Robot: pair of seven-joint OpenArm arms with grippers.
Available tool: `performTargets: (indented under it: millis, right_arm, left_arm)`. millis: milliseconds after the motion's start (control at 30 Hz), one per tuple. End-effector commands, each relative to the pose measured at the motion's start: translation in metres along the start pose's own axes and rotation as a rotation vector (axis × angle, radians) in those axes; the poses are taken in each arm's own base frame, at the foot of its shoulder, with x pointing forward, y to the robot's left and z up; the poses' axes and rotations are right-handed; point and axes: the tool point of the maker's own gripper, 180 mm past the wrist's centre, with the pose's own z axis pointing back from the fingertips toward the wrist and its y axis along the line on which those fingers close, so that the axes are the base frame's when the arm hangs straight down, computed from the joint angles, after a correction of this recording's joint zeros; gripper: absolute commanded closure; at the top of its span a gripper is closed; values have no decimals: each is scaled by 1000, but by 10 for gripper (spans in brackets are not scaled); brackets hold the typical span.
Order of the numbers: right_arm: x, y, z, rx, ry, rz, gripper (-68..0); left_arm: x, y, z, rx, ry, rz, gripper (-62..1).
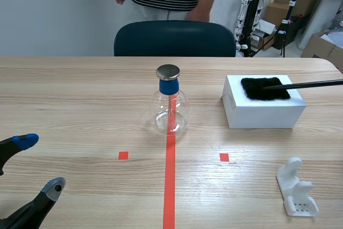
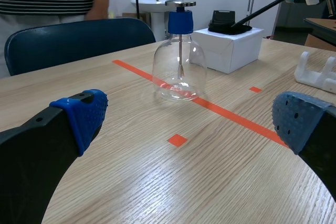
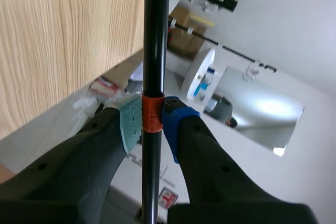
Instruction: Do the electroscope experiment. rub the rod on the fur
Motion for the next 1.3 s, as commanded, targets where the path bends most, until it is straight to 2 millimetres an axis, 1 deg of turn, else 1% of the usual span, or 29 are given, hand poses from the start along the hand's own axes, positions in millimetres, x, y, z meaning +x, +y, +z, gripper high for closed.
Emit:
performTargets:
  millis: [0,100,233,300,367,533,567,633,700,733,867,933,1033,1067,1133,1267]
  right_arm:
    - [-6,-18,-1,-37,8,38,1]
    - [-10,-18,-1,-36,25,38,1]
    - [-33,-18,2,-42,152,5,1]
    - [-36,-14,2,-20,168,-3,1]
    - [-30,-13,1,-15,138,-5,1]
    - [2,-17,-1,-35,-35,3,1]
    - [6,-18,-1,-38,-55,2,1]
    - [8,-21,-1,-54,-61,6,0]
    - [1,-21,-1,-55,-25,5,1]
    - [-5,-20,-1,-49,10,2,1]
    - [-25,-8,1,9,123,-14,1]
    - [-28,-5,2,20,142,-15,1]
    - [-24,-5,1,20,121,-16,1]
    - [-23,-7,1,11,111,-27,0]
    - [-23,-18,2,-45,97,-66,1]
    - [-24,-39,12,-145,77,-133,1]
  left_arm:
    - [9,4,1,0,-31,-12,-623]
    - [9,4,1,0,-31,-12,-623]
    - [9,4,1,0,-31,-12,-623]
    - [9,4,1,0,-31,-12,-623]
    - [9,4,1,0,-31,-12,-623]
    - [9,4,1,0,-31,-12,-623]
    - [9,4,1,0,-31,-12,-623]
    - [9,4,1,0,-31,-12,-623]
    - [9,4,1,0,-31,-12,-623]
    - [9,4,1,0,-31,-12,-623]
    - [9,4,1,0,-31,-12,-623]
    - [9,4,1,0,-31,-12,-623]
    - [9,4,1,0,-31,-12,-623]
    - [9,4,1,0,-31,-12,-623]
    - [9,4,1,0,-31,-12,-623]
    - [9,4,1,0,-31,-12,-623]
